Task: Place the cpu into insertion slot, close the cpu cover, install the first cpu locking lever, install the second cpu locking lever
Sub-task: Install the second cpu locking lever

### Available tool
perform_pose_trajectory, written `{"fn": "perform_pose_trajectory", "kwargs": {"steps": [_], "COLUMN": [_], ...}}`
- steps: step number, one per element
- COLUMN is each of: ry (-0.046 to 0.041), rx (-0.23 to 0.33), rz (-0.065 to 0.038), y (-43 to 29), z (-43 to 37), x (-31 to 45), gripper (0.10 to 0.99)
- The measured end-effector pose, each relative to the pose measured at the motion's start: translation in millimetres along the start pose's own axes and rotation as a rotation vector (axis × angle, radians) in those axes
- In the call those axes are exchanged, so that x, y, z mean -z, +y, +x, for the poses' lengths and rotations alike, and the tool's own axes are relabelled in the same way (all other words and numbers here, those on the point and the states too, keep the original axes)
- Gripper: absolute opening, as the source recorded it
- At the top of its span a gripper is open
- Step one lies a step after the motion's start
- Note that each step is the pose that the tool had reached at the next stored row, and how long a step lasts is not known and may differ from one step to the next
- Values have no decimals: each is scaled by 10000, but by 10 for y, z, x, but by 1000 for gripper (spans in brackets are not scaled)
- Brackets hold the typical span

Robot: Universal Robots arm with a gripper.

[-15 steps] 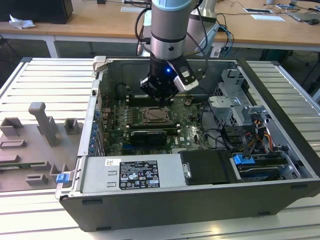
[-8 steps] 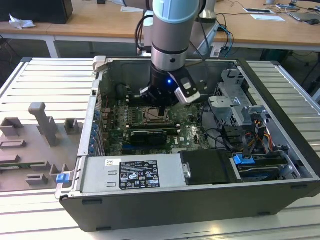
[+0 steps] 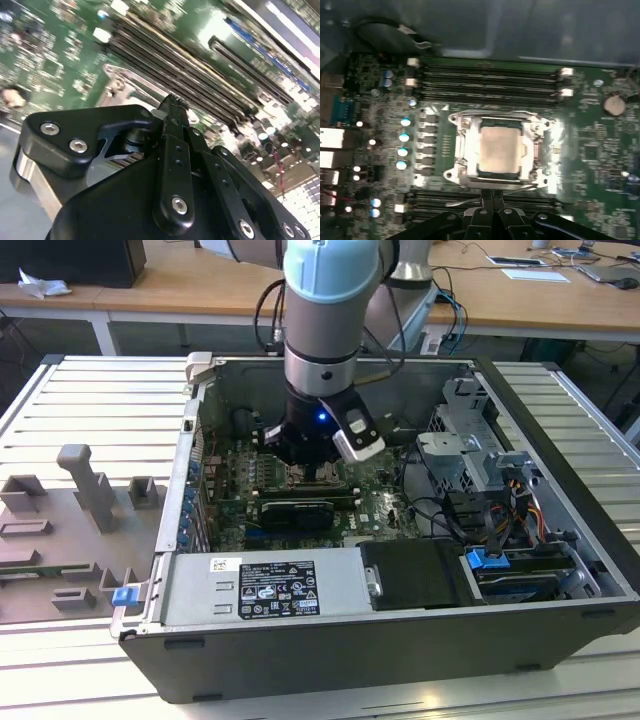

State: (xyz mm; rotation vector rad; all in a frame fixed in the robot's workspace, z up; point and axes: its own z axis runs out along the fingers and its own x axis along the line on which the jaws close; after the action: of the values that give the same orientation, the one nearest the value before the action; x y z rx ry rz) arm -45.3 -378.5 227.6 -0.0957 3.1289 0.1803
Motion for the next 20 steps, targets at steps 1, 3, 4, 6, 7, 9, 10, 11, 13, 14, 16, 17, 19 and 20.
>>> {"fn": "perform_pose_trajectory", "kwargs": {"steps": [1,3,4,6,7,9,10,11,13,14,16,17,19,20], "ry": [0,1,1,-9,-12,-18,-23,-30,-40,-44,-59,-62,-79,-97], "rx": [0,3,3,3,3,4,2,2,1,1,2,1,3,5], "rz": [0,-4,-20,-155,-225,-314,-390,-487,-652,-739,-939,-979,-1083,-1109], "y": [-2,-6,-9,-21,-27,-62,-80,-98,-126,-136,-157,-163,-172,-172], "z": [35,79,98,150,166,184,193,202,224,237,262,268,304,328], "x": [-30,-97,-109,-120,-122,-130,-132,-133,-134,-134,-141,-144,-164,-176], "gripper": [106,106,106,106,106,106,106,106,106,106,106,106,106,106]}}
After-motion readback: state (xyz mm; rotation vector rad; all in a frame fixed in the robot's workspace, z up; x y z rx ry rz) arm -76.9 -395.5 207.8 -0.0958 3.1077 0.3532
